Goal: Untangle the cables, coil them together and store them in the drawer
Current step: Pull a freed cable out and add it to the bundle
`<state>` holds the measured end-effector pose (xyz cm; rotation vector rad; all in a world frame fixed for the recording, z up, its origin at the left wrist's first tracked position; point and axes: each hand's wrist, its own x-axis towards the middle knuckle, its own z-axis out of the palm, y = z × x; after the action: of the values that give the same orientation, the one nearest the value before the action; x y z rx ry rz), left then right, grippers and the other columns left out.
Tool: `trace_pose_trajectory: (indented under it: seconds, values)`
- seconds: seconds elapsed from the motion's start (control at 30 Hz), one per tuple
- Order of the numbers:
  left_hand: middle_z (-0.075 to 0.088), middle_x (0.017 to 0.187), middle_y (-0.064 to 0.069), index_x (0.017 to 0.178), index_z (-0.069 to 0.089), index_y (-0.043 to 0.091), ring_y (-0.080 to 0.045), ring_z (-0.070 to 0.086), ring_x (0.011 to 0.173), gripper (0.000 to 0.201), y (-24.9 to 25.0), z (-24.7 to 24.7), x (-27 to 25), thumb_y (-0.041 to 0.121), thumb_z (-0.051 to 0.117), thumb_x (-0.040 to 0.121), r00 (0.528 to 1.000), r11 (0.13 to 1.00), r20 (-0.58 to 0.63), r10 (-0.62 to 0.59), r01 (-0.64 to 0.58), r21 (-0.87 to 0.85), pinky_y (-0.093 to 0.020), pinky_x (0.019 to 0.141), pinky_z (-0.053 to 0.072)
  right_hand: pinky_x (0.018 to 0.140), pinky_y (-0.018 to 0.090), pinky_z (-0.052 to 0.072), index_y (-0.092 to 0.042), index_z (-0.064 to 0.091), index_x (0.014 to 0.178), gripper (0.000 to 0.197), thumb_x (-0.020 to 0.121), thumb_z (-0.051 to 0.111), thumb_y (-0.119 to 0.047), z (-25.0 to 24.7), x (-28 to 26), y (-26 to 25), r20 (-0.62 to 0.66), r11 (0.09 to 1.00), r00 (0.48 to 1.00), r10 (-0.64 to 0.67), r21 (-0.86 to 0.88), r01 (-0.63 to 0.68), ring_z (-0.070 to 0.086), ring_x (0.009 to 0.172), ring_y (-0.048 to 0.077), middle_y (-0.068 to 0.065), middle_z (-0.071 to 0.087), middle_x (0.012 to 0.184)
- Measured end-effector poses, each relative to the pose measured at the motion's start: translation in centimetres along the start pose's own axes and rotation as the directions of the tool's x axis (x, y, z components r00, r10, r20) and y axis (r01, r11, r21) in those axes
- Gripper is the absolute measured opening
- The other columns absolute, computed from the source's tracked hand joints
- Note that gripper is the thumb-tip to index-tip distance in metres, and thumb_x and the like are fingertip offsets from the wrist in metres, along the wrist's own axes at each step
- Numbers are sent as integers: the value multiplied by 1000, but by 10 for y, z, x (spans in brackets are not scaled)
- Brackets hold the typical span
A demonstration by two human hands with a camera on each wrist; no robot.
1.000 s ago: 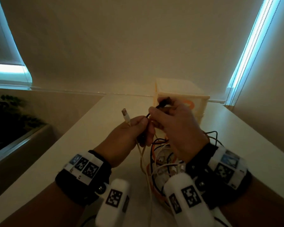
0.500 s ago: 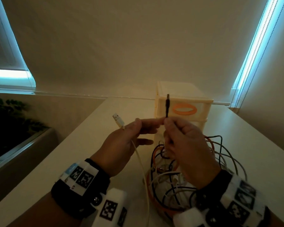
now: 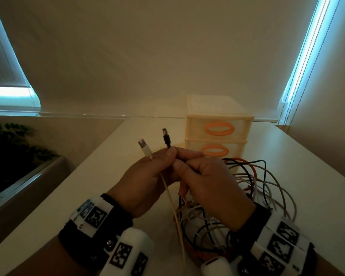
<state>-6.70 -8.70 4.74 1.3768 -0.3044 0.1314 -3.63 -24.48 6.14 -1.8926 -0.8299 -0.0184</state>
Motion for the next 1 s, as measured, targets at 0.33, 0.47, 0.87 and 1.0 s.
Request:
trace_pose_trajectory:
  seconds: [0.33, 0.47, 0.87, 1.0]
  values:
    - [75, 101, -14, 77, 74, 11, -34, 67, 116, 56, 16, -34, 12, 38, 35, 106, 975, 912, -222, -11, -81, -401, -44, 95, 55, 52, 17, 48, -26, 68, 85, 25, 103, 51, -23, -21, -11, 29, -25, 998, 999, 44, -36, -45, 55, 52, 8, 8, 61, 64]
    - [74, 103, -18, 82, 75, 8, -37, 67, 115, 55, 17, -23, 9, 34, 33, 106, 988, 930, -151, -2, -54, -363, -45, 96, 56, 53, 15, 49, -25, 69, 88, 22, 102, 53, -22, -20, -11, 29, -18, 997, 1000, -17, -73, 15, 59, 55, 14, 6, 62, 69]
    - [74, 99, -15, 92, 58, 6, -26, 74, 83, 41, 39, -54, 0, 30, 31, 111, 998, 504, -63, -4, -52, -862, -35, 69, 60, 58, 22, 52, -34, 71, 89, 22, 101, 53, -35, -46, -12, 31, 249, 931, 959, 135, -362, -37, 65, 68, 2, -14, 69, 79]
    - [69, 101, -20, 96, 46, 9, -28, 71, 78, 46, 40, -47, -3, 39, 14, 111, 978, 570, 204, 51, 140, -809, -30, 66, 54, 53, 13, 43, -27, 67, 77, 27, 100, 56, -33, -48, -5, 34, -42, 933, 995, 95, -344, -104, 60, 57, -2, -12, 65, 65]
